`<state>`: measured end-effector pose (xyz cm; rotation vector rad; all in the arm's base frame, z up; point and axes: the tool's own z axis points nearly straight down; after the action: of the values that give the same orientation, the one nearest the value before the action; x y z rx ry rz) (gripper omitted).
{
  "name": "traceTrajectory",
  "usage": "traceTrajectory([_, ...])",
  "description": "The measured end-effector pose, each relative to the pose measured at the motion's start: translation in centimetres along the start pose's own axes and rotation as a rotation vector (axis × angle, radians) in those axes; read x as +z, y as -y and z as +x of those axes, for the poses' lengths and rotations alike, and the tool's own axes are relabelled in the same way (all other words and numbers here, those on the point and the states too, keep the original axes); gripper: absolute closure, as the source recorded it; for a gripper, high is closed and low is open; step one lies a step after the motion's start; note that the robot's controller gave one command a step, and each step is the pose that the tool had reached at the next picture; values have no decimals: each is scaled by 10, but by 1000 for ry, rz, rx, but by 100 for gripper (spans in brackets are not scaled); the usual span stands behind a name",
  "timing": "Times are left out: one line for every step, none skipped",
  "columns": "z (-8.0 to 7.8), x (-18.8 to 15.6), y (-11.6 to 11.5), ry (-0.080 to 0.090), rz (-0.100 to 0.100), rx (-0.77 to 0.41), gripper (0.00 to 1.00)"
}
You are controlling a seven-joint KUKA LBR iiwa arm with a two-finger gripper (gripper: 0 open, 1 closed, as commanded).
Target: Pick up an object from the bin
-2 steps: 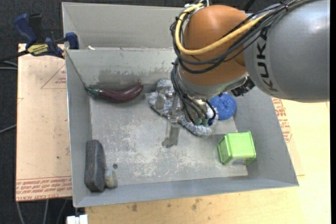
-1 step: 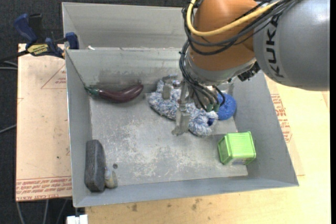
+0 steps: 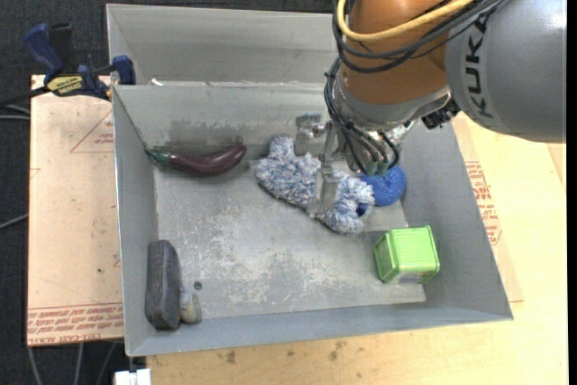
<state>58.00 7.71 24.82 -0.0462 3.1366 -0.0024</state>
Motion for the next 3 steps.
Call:
traceTrajectory([-9,-5,11,-1,-4,122,0])
traceTrajectory([-9,29,37,0,-2,51,0])
traceTrajectory([-9,48,38,-5,-2,30,0])
